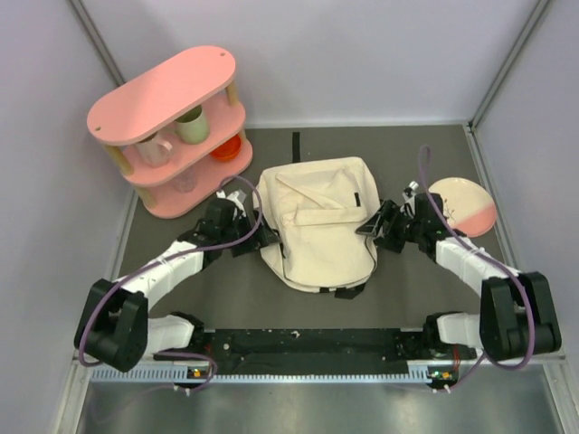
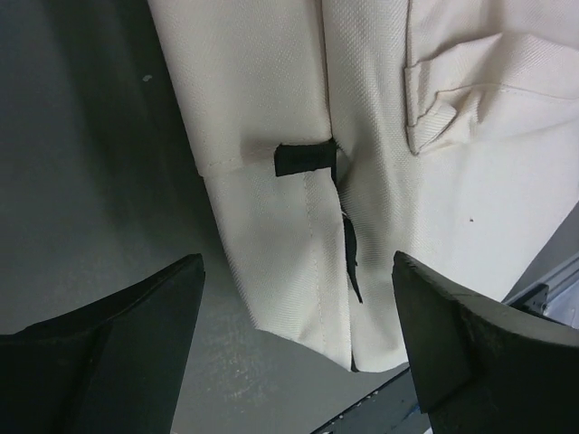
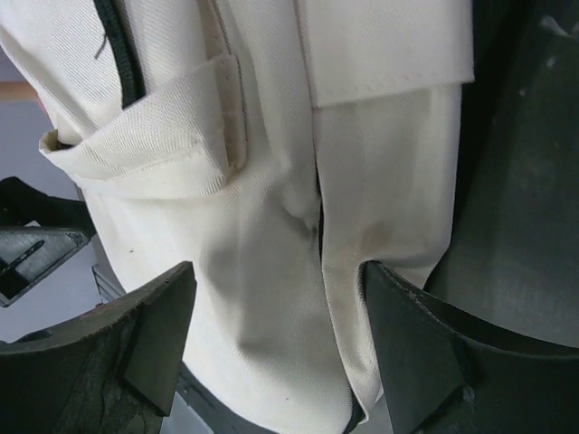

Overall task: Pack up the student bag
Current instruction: Place the student bag at the center of the board, then reset both arms

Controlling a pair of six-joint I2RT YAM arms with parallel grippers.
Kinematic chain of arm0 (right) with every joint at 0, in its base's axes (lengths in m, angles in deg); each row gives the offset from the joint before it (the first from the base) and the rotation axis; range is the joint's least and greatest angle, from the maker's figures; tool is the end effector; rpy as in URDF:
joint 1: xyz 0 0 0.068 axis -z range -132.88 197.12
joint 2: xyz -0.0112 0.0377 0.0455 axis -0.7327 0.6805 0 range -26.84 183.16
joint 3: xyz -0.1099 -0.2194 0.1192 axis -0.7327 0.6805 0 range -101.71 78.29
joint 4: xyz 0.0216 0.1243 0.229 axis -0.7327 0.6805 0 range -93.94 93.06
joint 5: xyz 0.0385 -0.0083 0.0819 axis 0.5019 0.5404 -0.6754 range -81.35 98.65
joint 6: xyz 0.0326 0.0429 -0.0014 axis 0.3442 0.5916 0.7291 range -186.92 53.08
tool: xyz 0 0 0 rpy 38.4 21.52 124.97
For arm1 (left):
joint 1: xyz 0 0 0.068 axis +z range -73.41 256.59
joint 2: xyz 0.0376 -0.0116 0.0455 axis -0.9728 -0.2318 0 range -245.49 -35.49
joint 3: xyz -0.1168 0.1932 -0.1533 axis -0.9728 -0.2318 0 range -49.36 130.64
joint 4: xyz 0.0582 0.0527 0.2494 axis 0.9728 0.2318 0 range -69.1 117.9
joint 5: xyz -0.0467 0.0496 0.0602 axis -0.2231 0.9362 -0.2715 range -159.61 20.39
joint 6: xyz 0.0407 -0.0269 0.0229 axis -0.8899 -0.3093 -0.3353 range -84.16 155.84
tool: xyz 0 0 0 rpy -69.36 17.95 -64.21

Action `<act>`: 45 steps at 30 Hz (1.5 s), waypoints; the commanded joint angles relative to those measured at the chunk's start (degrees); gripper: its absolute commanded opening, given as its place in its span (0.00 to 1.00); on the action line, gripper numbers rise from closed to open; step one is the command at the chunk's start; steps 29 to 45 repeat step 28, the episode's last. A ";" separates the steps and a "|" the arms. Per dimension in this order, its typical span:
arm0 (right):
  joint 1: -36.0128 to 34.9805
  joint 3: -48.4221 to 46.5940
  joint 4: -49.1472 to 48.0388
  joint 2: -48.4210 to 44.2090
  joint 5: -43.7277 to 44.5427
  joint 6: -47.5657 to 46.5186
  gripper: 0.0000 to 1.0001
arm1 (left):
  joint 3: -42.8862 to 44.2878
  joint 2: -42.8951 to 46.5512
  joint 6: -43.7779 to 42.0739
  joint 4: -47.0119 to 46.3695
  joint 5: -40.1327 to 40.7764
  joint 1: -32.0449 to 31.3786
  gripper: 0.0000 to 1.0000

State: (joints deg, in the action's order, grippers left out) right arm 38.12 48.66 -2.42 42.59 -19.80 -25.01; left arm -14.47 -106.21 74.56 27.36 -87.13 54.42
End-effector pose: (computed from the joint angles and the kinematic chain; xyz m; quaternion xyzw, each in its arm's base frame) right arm 0.2275 0.0531 0.1804 0.1530 0.8757 0.3738 0.2646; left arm 0.2241 -0.1030 0.1954 -0.0690 0.9033 -0.3226 0.2741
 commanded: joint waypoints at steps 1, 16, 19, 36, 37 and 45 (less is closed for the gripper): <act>0.12 -10.26 6.02 3.79 -4.44 -7.97 0.74 | 7.11 3.99 -1.35 8.02 7.12 -0.06 0.89; 0.47 -17.57 11.23 -8.26 38.28 -18.44 0.95 | 7.20 19.39 -7.87 16.65 31.75 -0.06 0.99; 0.56 -16.96 9.39 -8.52 41.45 -20.46 0.95 | 8.17 18.69 -8.13 17.09 31.58 -0.06 0.99; 0.38 -0.99 -16.79 -11.86 41.81 -30.38 0.99 | 8.35 18.25 -8.30 17.36 34.12 -0.06 0.99; 0.38 -0.99 -16.79 -11.86 41.81 -30.38 0.99 | 8.35 18.25 -8.30 17.36 34.12 -0.06 0.99; 0.38 -0.99 -16.79 -11.86 41.81 -30.38 0.99 | 8.35 18.25 -8.30 17.36 34.12 -0.06 0.99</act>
